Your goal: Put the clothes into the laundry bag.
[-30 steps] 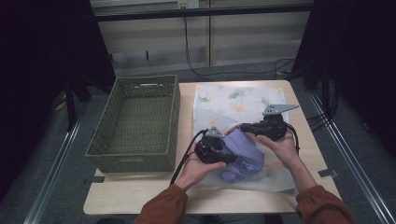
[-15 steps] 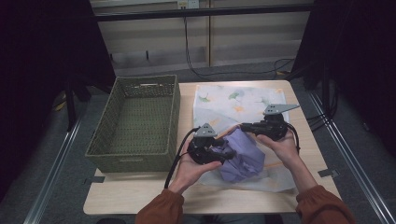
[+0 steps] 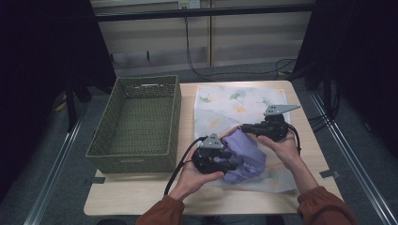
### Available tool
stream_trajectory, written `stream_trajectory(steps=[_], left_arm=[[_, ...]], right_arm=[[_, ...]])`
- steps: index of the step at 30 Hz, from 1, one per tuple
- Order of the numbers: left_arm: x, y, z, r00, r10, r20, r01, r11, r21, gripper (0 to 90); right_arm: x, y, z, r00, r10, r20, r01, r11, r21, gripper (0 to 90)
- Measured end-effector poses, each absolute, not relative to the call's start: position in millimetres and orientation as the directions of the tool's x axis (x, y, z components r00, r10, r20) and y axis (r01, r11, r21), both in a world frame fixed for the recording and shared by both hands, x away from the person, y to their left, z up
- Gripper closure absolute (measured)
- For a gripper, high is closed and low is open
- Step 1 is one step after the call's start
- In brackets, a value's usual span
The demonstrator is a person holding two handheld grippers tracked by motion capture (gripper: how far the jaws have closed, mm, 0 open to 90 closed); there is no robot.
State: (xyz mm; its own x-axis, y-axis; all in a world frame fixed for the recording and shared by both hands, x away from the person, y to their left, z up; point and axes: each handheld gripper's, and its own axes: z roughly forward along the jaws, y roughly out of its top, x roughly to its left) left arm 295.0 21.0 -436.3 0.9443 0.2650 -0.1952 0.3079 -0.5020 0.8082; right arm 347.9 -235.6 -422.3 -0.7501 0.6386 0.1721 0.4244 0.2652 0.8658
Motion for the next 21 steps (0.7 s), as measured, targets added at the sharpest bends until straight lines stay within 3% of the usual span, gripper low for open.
stream_trajectory(steps=[6, 21], left_arm=[[292, 6, -453, 0.958, 0.225, -0.181, 0.28, -0.571, 0.772, 55.2], [295, 1, -477, 0.956, 0.242, -0.169, 0.288, -0.645, 0.708, 50.6]], right_arm=[[348, -235, -422, -0.75, 0.639, 0.174, 0.428, 0.268, 0.863, 89.9], [348, -233, -423, -0.753, 0.635, 0.171, 0.428, 0.277, 0.86, 89.8]])
